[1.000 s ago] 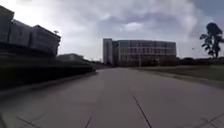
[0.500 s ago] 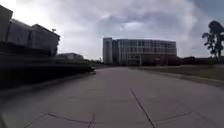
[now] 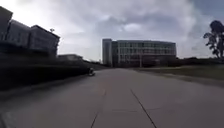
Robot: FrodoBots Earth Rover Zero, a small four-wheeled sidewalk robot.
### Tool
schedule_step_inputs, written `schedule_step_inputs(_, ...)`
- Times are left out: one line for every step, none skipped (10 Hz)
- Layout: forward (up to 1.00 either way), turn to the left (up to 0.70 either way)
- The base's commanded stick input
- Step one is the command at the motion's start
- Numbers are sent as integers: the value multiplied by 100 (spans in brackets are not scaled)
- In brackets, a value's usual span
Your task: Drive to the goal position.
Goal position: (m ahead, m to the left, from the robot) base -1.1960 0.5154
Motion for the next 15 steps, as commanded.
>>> schedule_step_inputs(100,0)
schedule_step_inputs(100,0)
schedule_step_inputs(100,0)
schedule_step_inputs(100,0)
schedule_step_inputs(100,0)
schedule_step_inputs(100,0)
schedule_step_inputs(100,0)
schedule_step_inputs(100,0)
schedule_step_inputs(100,0)
schedule_step_inputs(100,0)
schedule_step_inputs(100,0)
schedule_step_inputs(100,0)
schedule_step_inputs(100,0)
schedule_step_inputs(100,0)
schedule_step_inputs(100,0)
